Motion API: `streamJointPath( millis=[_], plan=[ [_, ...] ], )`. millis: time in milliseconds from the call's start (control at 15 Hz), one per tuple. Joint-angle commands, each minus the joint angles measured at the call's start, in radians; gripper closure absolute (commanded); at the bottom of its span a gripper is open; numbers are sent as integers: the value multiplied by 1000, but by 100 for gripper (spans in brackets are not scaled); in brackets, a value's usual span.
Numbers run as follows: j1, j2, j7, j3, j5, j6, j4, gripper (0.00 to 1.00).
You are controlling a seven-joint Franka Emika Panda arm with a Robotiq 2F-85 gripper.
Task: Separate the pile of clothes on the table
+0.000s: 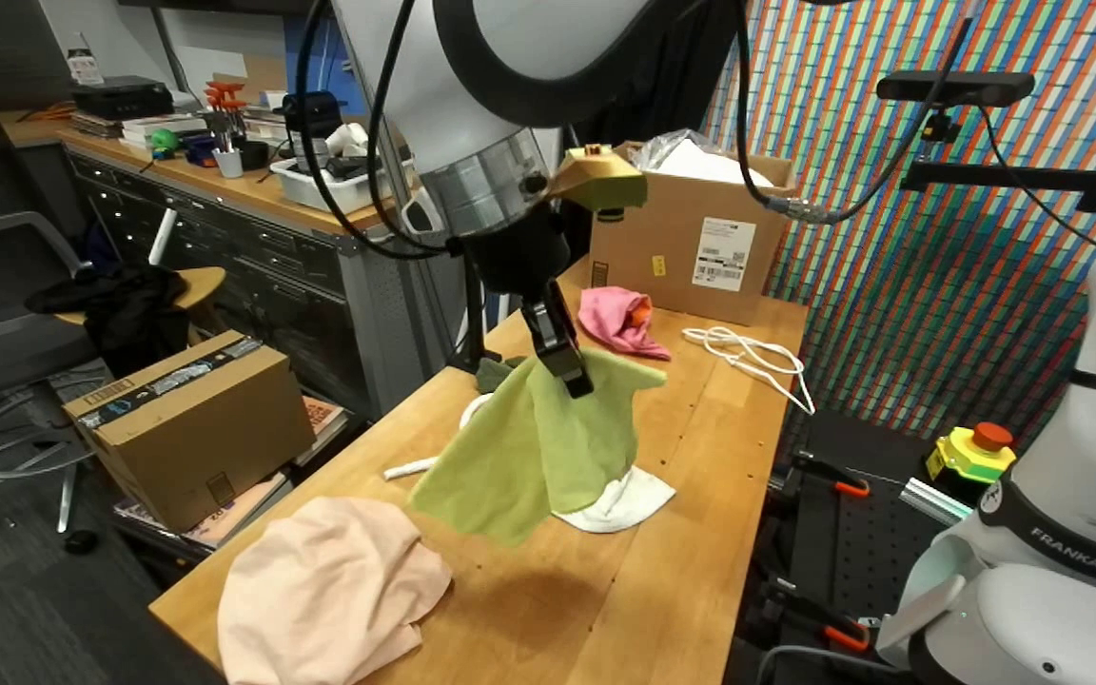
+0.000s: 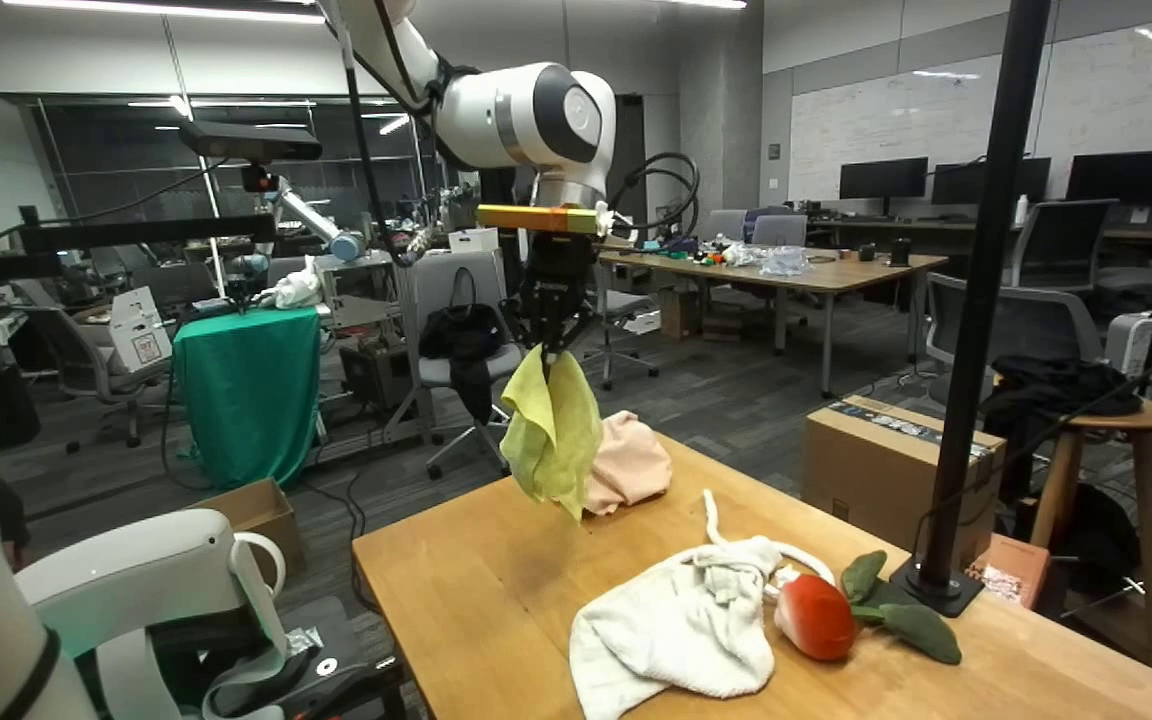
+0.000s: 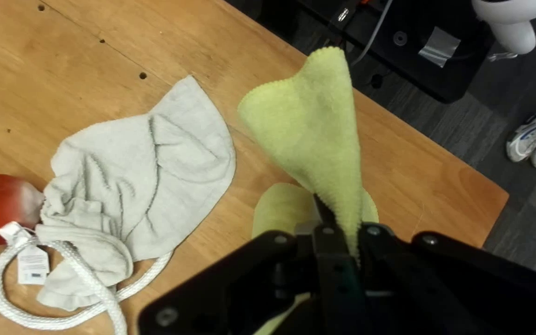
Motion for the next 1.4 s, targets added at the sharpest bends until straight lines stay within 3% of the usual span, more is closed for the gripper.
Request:
streamJointPath(
  millis=[0,533,800,1000,1333],
  plan=[
    [15,40,-11,18,38,34,-21,99],
    [9,154,-148,50,130,4,-43,99],
    [-6,188,-206,72,260,-7,-35,99],
    [-12,207,-173,69,389,32,-36,99],
    [-25,251,-142,55,493,15,-30,99]
  ],
)
